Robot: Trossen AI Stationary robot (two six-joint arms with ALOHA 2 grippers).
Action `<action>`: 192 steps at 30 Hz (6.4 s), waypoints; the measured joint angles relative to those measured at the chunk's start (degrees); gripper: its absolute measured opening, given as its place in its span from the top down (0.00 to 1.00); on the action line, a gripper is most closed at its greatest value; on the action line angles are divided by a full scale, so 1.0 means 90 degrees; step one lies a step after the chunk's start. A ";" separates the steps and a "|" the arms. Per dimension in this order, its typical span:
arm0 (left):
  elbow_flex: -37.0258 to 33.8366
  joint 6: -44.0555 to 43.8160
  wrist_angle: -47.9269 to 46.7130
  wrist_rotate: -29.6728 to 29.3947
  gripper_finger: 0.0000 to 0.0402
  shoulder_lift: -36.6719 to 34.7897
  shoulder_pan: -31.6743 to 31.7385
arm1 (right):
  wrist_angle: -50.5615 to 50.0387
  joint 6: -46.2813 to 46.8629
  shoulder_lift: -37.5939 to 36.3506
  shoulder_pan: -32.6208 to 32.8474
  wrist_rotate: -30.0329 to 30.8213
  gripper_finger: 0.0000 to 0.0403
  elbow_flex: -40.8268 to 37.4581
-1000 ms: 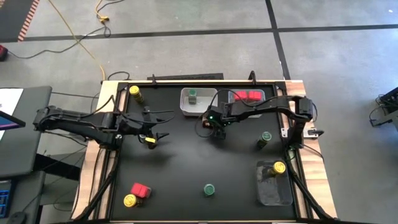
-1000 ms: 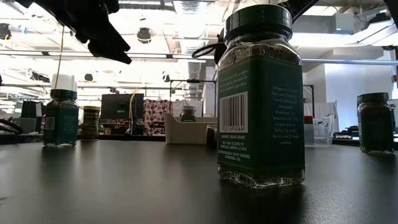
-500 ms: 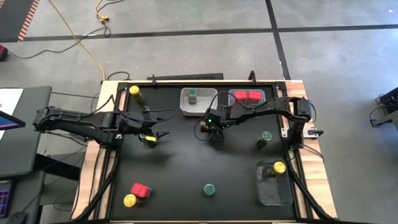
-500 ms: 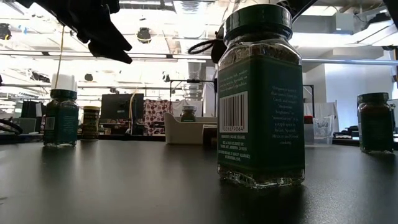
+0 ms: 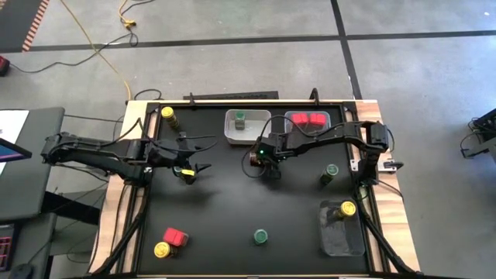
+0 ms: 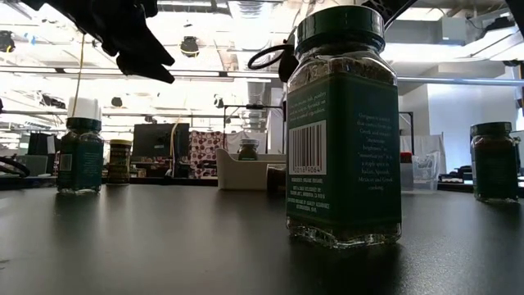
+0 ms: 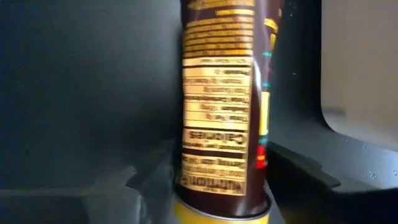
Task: Sort spices by type
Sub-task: Put the right yellow seasoning can into the black bin
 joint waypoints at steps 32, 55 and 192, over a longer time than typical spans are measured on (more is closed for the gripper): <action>0.0002 -0.0131 0.0066 0.0010 0.23 0.0031 0.0002 | -0.1999 -0.0456 -0.0007 0.0407 -0.0050 0.49 0.1329; 0.0007 -0.0558 0.0676 -0.0196 0.23 0.0486 0.0002 | -0.6497 0.0509 -0.0007 0.0862 -0.0056 0.50 0.2322; 0.3971 0.0998 0.4226 0.1725 0.45 0.6096 0.0073 | -0.4470 0.1485 -0.2924 0.2191 0.0333 0.46 0.2322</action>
